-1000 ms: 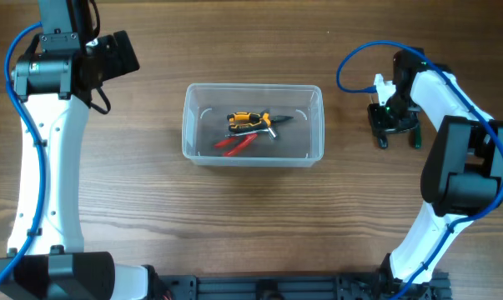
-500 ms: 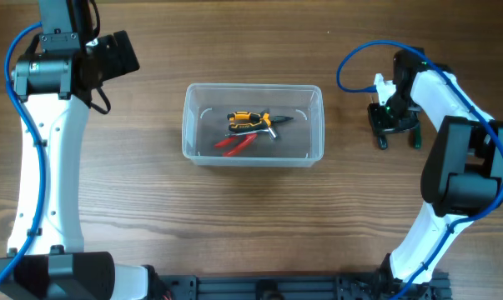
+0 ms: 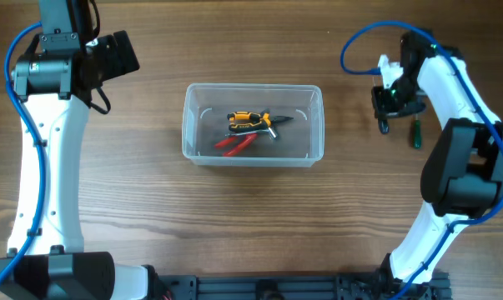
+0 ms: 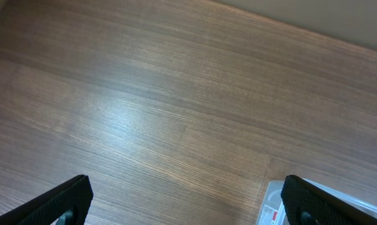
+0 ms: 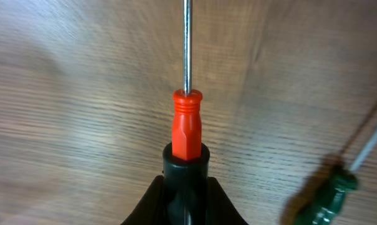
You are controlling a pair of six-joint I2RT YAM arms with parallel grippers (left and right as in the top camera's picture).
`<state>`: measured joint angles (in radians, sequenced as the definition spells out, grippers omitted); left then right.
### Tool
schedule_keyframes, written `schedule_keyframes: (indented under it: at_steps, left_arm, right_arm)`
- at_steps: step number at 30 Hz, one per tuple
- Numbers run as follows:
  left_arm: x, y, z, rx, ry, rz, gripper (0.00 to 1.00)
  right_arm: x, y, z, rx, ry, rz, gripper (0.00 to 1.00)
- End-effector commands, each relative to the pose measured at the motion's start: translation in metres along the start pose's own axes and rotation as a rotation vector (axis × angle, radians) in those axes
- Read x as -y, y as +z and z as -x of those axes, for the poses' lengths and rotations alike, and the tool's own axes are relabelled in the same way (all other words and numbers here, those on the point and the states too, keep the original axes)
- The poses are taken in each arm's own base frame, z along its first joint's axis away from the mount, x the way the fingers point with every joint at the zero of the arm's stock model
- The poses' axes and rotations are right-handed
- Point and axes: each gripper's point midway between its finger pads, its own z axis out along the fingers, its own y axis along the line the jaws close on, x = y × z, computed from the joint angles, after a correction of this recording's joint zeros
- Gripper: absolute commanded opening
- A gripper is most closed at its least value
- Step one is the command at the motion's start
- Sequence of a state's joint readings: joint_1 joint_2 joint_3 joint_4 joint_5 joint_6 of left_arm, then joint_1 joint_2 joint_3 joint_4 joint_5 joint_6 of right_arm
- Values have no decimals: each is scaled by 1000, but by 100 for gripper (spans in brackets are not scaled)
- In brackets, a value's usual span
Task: Pack container
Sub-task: 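Lift the red-black screwdriver and carry it over the container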
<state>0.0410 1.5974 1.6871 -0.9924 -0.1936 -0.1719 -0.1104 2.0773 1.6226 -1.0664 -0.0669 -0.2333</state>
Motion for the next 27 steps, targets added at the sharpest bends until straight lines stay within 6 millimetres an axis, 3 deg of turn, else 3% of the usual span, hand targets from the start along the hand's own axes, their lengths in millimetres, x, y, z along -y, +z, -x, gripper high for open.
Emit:
schedule_keyframes:
  at_steps: [1,7,11,15,18,23,27]
  left_arm:
    - [-1,-5,3,13,-24,-4,100]
    - [-1,-5,3,12,-24,-3,100]
    - [-1,-5,3,12,-24,-3,100]
    - [-1,-5,3,13,-24,-4,100]
    - [-1,-5,3,12,-24,-3,100]
    - [-1,-5,3,12,-24,-3,100]
    - [-1,-5,3,13,-24,-4,100]
  right_arm:
    - [-15,-57,35,169,-57,56,4]
    - [-52,-131,65,368,-195,94,4]
    - [-104,-181,68,500,-356,149,4]
    - [-153,-204,57,545,-495,184,4]
    - [-190,-206,46,542,-612,205,4]
    - [-255,-194,16,479,-845,251,4]
    - [-286,-176,-6,407,-1004,256,4]
